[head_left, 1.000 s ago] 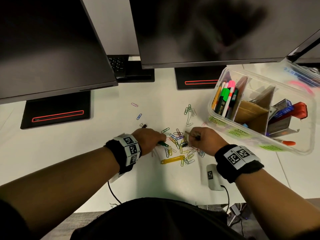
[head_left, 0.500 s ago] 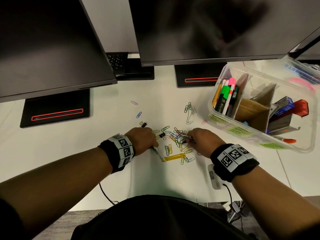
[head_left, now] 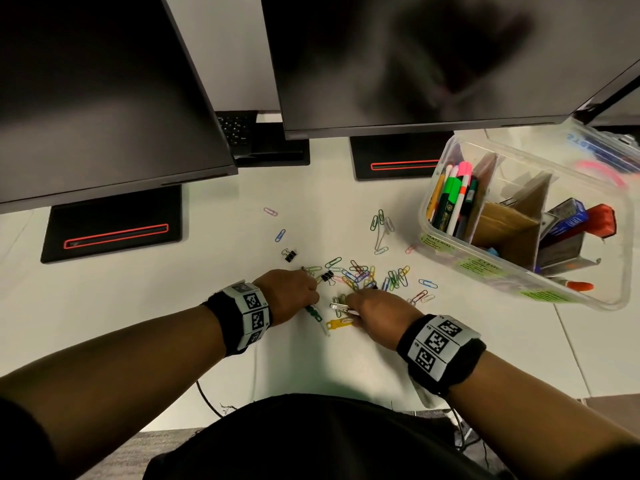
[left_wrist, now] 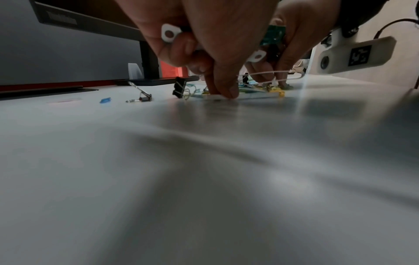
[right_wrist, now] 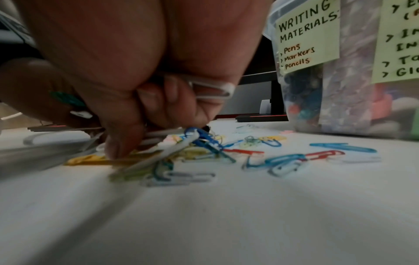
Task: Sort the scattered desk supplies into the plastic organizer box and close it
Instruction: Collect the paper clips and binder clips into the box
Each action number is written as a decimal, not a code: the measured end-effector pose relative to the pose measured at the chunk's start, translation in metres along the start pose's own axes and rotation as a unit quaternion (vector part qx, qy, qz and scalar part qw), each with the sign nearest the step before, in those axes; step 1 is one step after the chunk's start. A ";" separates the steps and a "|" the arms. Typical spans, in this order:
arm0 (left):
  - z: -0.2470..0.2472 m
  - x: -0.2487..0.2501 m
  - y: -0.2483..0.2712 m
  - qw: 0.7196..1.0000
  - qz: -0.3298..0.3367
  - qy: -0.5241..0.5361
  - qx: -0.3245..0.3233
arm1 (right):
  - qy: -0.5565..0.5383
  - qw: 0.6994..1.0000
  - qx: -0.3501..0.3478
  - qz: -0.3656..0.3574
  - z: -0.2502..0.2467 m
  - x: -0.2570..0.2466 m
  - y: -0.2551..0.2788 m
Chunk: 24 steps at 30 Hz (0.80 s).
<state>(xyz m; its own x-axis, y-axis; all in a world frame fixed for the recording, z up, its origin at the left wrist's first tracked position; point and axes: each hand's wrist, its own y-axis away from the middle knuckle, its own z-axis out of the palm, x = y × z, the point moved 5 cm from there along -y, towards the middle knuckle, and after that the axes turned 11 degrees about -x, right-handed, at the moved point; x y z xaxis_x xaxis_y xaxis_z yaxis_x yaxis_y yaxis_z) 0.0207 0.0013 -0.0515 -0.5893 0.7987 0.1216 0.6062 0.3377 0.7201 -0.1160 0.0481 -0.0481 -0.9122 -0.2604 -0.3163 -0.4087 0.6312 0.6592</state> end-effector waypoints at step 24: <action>-0.144 0.002 0.042 0.849 -0.065 0.444 0.281 | -0.345 0.903 0.254 0.041 -0.106 0.040 0.084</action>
<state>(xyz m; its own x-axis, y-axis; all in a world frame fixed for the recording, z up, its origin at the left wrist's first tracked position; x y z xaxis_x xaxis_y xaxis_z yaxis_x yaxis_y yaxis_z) -0.0321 -0.0547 0.0774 -0.6902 0.1307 0.7117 0.5167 0.7775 0.3584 -0.1899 0.0130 0.0666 -0.6321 0.2090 -0.7461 -0.1155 0.9267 0.3575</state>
